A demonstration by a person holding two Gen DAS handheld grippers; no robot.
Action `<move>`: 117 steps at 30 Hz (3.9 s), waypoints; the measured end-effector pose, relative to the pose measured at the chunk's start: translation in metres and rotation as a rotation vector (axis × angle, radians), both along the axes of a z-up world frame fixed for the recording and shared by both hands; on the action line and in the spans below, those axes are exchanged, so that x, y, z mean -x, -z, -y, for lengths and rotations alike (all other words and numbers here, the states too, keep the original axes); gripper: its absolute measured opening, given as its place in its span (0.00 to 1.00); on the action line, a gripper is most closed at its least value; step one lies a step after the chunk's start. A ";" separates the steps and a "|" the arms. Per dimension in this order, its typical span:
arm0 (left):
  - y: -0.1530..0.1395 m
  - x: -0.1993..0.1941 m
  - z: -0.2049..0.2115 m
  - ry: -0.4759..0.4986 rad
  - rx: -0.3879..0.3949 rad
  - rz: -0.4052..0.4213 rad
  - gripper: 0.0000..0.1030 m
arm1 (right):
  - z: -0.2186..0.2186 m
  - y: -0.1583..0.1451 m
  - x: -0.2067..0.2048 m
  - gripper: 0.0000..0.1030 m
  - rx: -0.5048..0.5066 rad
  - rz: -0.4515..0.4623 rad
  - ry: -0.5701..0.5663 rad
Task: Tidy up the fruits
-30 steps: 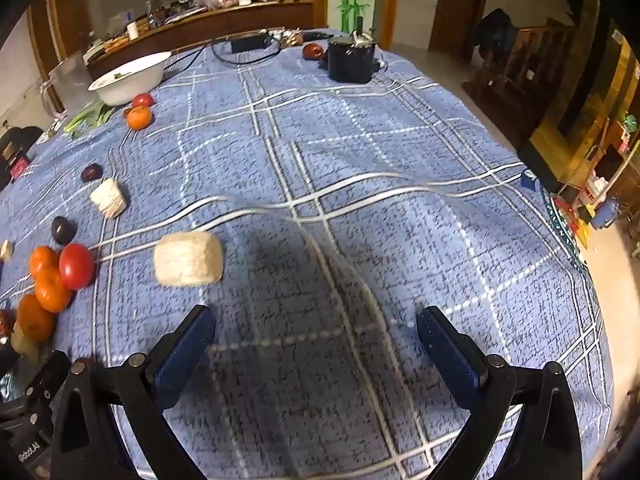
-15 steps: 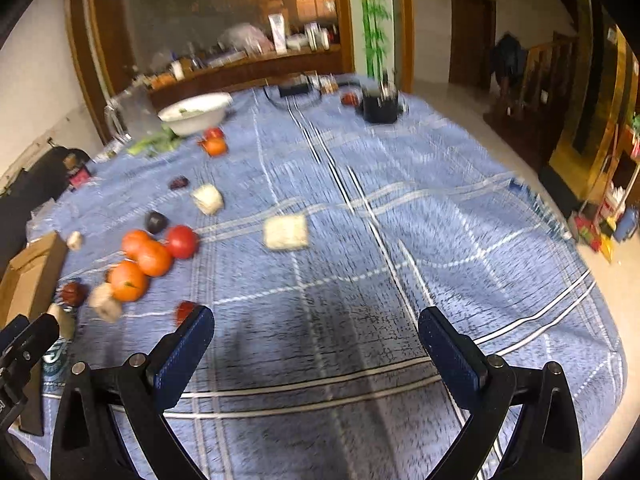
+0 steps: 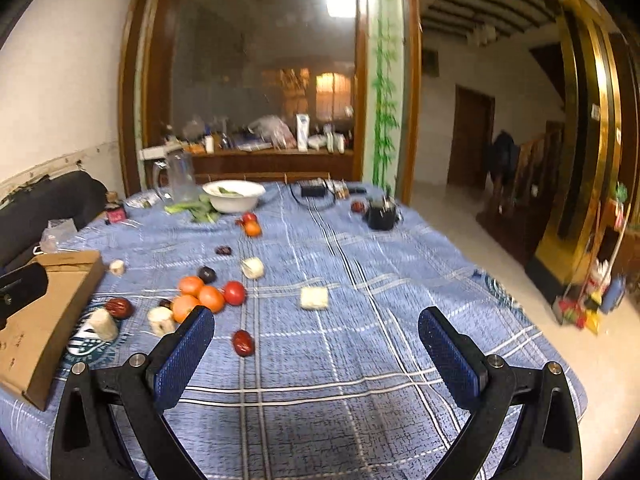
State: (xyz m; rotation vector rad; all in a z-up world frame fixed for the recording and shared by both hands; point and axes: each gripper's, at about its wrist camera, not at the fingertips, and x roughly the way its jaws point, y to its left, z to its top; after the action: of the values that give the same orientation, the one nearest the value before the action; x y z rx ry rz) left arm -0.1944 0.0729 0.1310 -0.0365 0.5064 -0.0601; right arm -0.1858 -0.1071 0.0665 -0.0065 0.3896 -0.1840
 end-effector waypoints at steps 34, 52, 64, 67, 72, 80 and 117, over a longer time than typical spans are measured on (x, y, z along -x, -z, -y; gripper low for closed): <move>0.021 0.007 -0.014 -0.051 0.001 -0.044 0.79 | -0.025 0.022 0.011 1.00 0.014 -0.052 -0.118; 0.071 -0.049 -0.035 -0.050 0.039 -0.201 0.79 | 0.005 0.045 -0.040 1.00 -0.118 -0.220 -0.186; 0.074 -0.075 -0.004 0.178 0.051 -0.255 0.70 | 0.041 0.052 -0.073 0.75 -0.230 -0.355 -0.240; 0.077 -0.087 0.010 0.241 0.062 -0.293 0.61 | 0.047 0.052 -0.076 0.75 -0.216 -0.357 -0.226; 0.086 -0.113 0.028 0.272 0.035 -0.344 0.56 | 0.060 0.050 -0.096 0.75 -0.178 -0.380 -0.192; 0.100 -0.145 0.030 0.247 0.050 -0.427 0.56 | 0.072 0.051 -0.136 0.75 -0.181 -0.413 -0.162; 0.050 -0.091 -0.049 0.181 0.154 -0.296 0.28 | -0.043 0.024 -0.089 0.22 -0.098 -0.426 -0.481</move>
State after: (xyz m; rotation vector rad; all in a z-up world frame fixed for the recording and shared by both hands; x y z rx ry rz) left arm -0.1039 0.1221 0.0806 -0.1523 0.7999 -0.2735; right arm -0.0967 -0.0640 0.0428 -0.0429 0.8077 0.3181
